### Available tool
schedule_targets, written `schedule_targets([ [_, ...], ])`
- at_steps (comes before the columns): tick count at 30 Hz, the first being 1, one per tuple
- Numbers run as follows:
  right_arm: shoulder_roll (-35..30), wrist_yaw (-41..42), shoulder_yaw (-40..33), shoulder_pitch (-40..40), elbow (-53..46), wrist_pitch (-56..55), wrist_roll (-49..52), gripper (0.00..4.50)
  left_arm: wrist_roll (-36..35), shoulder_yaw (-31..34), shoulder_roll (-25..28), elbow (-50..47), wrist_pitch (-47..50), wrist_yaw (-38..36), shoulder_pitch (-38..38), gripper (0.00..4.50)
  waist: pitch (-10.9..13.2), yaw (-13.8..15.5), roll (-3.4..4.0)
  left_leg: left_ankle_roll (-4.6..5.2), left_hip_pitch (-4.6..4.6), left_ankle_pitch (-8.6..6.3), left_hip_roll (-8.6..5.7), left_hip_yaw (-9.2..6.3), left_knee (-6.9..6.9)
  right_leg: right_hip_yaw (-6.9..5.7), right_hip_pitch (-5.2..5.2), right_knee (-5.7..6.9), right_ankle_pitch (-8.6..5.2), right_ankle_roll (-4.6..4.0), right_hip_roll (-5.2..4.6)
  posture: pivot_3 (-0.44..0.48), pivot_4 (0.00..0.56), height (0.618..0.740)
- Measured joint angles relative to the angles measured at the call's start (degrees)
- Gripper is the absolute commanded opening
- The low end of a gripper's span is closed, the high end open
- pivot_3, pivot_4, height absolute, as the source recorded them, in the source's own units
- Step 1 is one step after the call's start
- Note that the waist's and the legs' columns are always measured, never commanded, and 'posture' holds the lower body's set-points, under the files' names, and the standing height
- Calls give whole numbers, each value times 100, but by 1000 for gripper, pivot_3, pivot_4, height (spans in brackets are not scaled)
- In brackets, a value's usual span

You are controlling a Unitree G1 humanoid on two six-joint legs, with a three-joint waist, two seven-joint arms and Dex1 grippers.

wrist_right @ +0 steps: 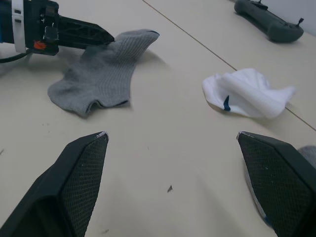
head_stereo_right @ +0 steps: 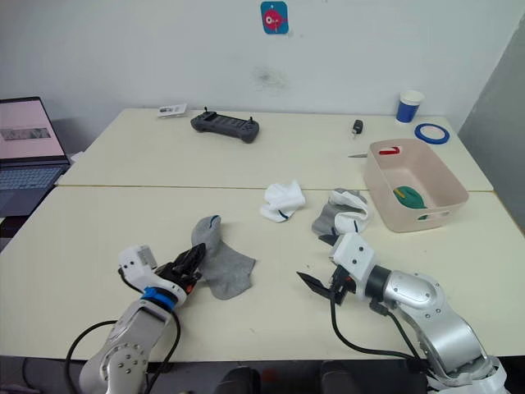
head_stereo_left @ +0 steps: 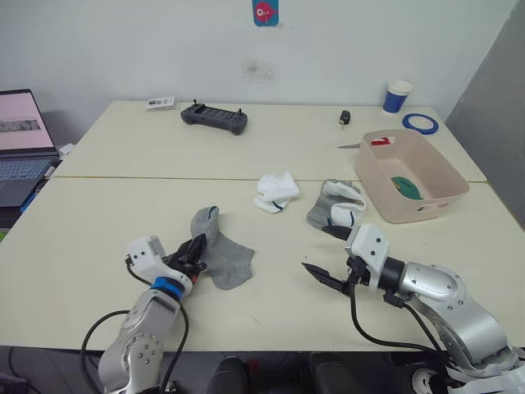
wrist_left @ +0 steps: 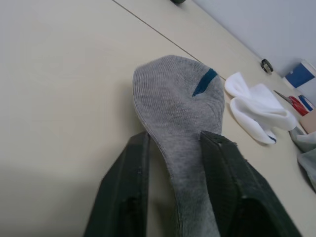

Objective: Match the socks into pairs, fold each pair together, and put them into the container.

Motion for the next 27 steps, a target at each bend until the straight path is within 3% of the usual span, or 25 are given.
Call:
schedule_targets([
  [3,281,-127,268,-197,79,50,-65,4500,10,80,584,-45,54,-354,267,3681,-2,0,-3,0,-2,0,-1,1,0,1,-5,0,-1,-2,-1,0,150,740],
  [5,583,-248,575,-337,168,178,-144,4500,156,32,1340,-147,-11,-992,557,4352,-3,-5,-7,-1,-4,0,2,1,-6,-1,-12,2,-5,-12,-1,0,150,740],
  [8,959,-380,1106,-586,638,267,-410,4500,519,-39,2611,-107,-411,-2249,997,4433,-9,-6,-18,-1,-5,0,8,0,-9,-5,-18,3,-21,-47,-1,0,150,740],
  [10,1093,-433,1333,-659,923,273,-536,4500,704,-29,3089,-84,-714,-2884,1079,4433,-4,13,-6,-1,-6,0,3,5,-12,-4,-18,2,-34,-70,-13,0,150,740],
  [15,1618,-444,1759,-1166,1745,269,-787,4500,872,-180,3965,102,-1102,-4188,944,4433,-9,18,-14,-1,-11,0,6,6,-11,-6,-20,-1,-34,-69,-16,0,150,740],
  [19,2207,-496,2054,-1417,2618,251,-942,4500,1031,-323,4279,124,-1359,-4765,732,4433,-8,-2,-12,0,-12,-1,12,6,-20,-7,-26,1,-31,-64,-13,0,150,740],
  [23,2586,-693,2114,-1490,3074,159,-1105,3574,1038,-394,4283,124,-1396,-4872,587,4500,-8,-2,-13,1,-17,-1,22,-3,-29,-8,-34,2,-25,-51,-11,0,150,740],
  [27,2541,-681,2088,-1481,3083,121,-1139,2315,1044,-393,4266,128,-1401,-4864,555,4500,-8,-4,-13,1,-15,-2,22,-4,-32,-8,-34,3,-26,-52,-11,0,150,740],
])
